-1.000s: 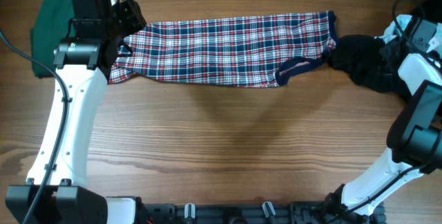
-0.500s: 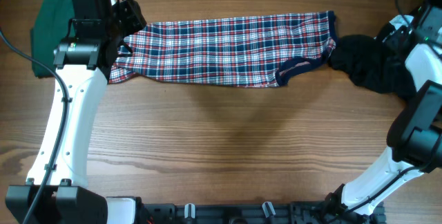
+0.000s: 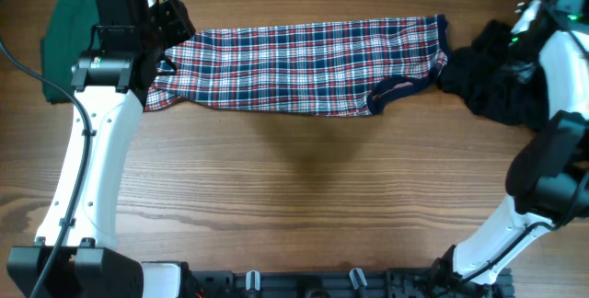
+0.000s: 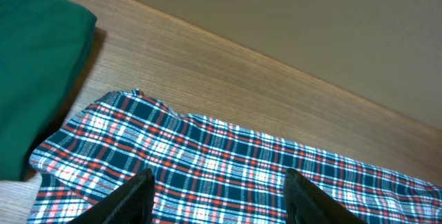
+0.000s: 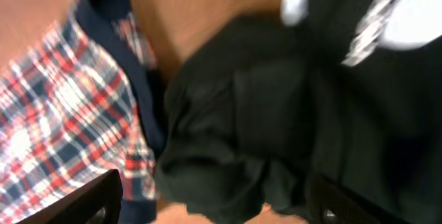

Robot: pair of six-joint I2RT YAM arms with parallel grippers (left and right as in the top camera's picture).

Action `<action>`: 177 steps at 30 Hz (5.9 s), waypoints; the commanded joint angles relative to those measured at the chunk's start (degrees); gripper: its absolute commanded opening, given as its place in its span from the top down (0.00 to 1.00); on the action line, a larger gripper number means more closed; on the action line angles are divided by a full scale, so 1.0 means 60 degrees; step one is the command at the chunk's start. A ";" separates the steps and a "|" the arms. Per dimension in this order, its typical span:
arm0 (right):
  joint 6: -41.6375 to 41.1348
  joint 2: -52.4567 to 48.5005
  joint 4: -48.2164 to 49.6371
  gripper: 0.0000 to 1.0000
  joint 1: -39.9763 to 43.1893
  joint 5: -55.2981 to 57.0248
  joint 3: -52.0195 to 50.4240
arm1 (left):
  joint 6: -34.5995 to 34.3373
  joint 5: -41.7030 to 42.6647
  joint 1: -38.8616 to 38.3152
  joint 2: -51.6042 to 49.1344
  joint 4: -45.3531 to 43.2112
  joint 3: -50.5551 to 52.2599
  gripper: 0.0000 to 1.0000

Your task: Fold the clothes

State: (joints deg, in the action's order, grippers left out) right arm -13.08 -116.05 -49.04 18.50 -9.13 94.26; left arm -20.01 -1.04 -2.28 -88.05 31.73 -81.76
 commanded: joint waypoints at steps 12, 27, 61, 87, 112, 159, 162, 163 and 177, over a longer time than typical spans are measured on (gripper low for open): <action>-0.0350 -0.0193 0.2116 0.12 -0.0087 0.3184 -0.1184 | 0.0015 -0.0091 0.0044 0.0146 -0.0106 -0.0069 0.39; -0.0342 -0.0197 0.1548 0.11 -0.0084 0.4105 -0.1235 | 0.0015 -0.0087 0.0044 0.0146 -0.0135 -0.0069 0.39; 0.1508 -0.0284 0.0765 0.96 -0.0029 0.3169 0.4914 | -0.0025 0.0091 0.0044 0.0146 -0.0109 -0.0069 0.39; 0.0929 -0.0226 0.0663 0.96 0.1949 0.3803 0.6819 | -0.0029 0.0095 0.0044 0.0146 -0.0251 -0.0069 0.39; 0.0889 0.1228 0.0240 0.96 0.2568 0.2175 0.7606 | -0.0025 0.0273 0.0044 0.0146 -0.0299 -0.0069 0.39; 0.2011 -0.1235 -0.6251 0.00 -0.1005 -0.1814 0.7581 | 0.0018 0.0481 0.0004 -0.0135 0.2736 -0.0069 0.10; 0.1898 -0.1483 -0.6342 0.00 -0.1373 -0.1260 0.7355 | 0.0015 0.0481 0.0084 -0.0244 0.3242 -0.0069 0.10; 0.1891 -0.1501 -0.6295 0.01 -0.1450 -0.1235 0.7191 | 0.0015 0.0481 0.0120 -0.0288 0.3395 -0.0069 0.10; 0.1606 -0.1501 -0.3362 0.08 -0.1716 -0.1242 0.2550 | 0.0015 -0.0251 0.0382 -0.1147 0.4156 -0.0069 0.14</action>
State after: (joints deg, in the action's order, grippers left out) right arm -2.96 -124.20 -72.53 8.38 -17.45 113.67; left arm -20.21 0.93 -0.25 -93.01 56.88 -81.76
